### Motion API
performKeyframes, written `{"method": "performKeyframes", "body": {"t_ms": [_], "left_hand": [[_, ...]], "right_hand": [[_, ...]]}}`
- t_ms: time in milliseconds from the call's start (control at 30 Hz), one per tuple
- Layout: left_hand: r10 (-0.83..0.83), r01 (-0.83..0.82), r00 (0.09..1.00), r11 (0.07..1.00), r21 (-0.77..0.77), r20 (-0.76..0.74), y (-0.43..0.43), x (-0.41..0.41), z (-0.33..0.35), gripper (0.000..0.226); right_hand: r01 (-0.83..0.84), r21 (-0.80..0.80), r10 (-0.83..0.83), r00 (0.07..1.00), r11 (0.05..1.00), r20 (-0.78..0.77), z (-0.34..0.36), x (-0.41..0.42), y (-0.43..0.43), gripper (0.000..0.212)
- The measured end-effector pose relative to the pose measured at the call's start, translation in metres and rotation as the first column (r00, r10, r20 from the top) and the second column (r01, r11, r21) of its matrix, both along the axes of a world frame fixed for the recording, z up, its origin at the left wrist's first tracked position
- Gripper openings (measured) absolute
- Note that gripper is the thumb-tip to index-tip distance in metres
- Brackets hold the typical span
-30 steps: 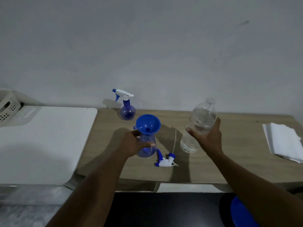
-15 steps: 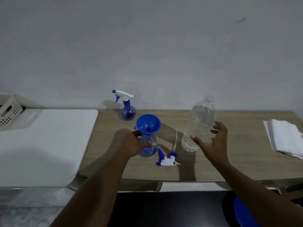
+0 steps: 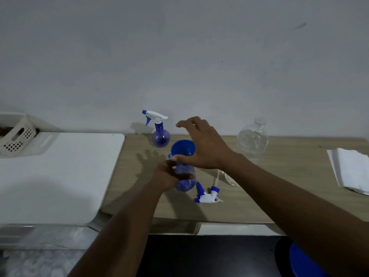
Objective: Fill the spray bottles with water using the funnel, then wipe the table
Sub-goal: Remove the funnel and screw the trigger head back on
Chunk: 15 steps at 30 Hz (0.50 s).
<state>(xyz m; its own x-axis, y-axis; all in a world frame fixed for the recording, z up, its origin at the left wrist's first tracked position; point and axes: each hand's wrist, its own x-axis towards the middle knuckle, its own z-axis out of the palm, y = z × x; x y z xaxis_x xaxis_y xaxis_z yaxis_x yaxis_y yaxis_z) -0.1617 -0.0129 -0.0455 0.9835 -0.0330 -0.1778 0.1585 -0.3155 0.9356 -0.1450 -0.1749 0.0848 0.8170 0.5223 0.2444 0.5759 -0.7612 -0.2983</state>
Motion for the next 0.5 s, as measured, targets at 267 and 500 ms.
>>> {"method": "performKeyframes", "body": {"t_ms": [267, 500], "left_hand": [[-0.027, 0.045, 0.995, 0.977, 0.207, -0.092, 0.007, 0.007, -0.012, 0.074], [-0.120, 0.132, 0.989, 0.982, 0.134, -0.090, 0.012, 0.011, -0.011, 0.077]], "right_hand": [[-0.106, -0.504, 0.030, 0.987, 0.857, -0.156, -0.001, 0.032, 0.026, 0.081], [-0.109, -0.422, -0.022, 0.956, 0.900, -0.293, 0.016, 0.045, 0.018, 0.074]]}}
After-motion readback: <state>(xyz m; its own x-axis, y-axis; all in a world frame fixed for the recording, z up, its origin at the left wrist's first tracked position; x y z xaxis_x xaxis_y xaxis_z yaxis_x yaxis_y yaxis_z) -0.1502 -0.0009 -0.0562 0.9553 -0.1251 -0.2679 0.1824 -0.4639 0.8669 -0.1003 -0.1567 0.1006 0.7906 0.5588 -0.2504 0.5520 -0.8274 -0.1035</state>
